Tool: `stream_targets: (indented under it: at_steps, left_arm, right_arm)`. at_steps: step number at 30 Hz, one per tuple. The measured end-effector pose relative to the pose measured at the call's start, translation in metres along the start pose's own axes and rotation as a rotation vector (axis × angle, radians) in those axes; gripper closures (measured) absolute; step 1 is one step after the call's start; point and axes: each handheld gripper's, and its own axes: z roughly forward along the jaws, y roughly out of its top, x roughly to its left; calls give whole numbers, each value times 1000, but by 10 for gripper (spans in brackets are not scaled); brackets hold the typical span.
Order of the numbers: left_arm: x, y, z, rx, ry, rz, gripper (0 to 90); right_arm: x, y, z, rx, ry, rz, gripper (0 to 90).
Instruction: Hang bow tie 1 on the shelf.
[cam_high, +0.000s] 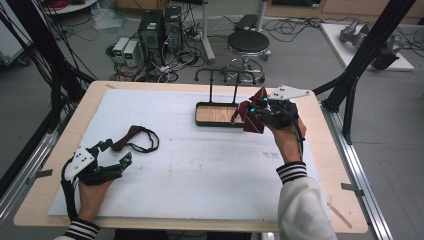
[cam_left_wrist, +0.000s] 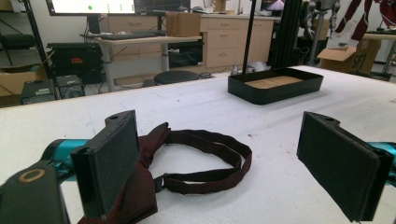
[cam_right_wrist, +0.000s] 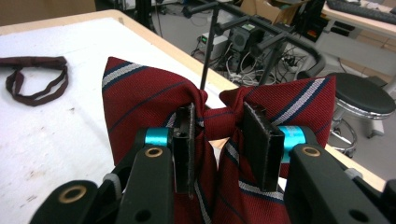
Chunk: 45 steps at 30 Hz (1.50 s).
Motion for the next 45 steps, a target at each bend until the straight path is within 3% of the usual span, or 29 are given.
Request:
stream_targets:
  at_steps: [13,22,29,45]
  left_arm:
    - [0,0,0,0,1,1,133]
    - [0,0,0,0,1,1,133]
    - [0,0,0,0,1,0,133]
    - [-1,0,1,2,2,1,133]
  right_arm:
    - [-10,2,5,-89,-33,46,662]
    - [-28,2,6,-176,-37,146,662]
    - [-40,4,14,-181,-44,191,662]
    - [-63,8,31,-165,-70,239,662]
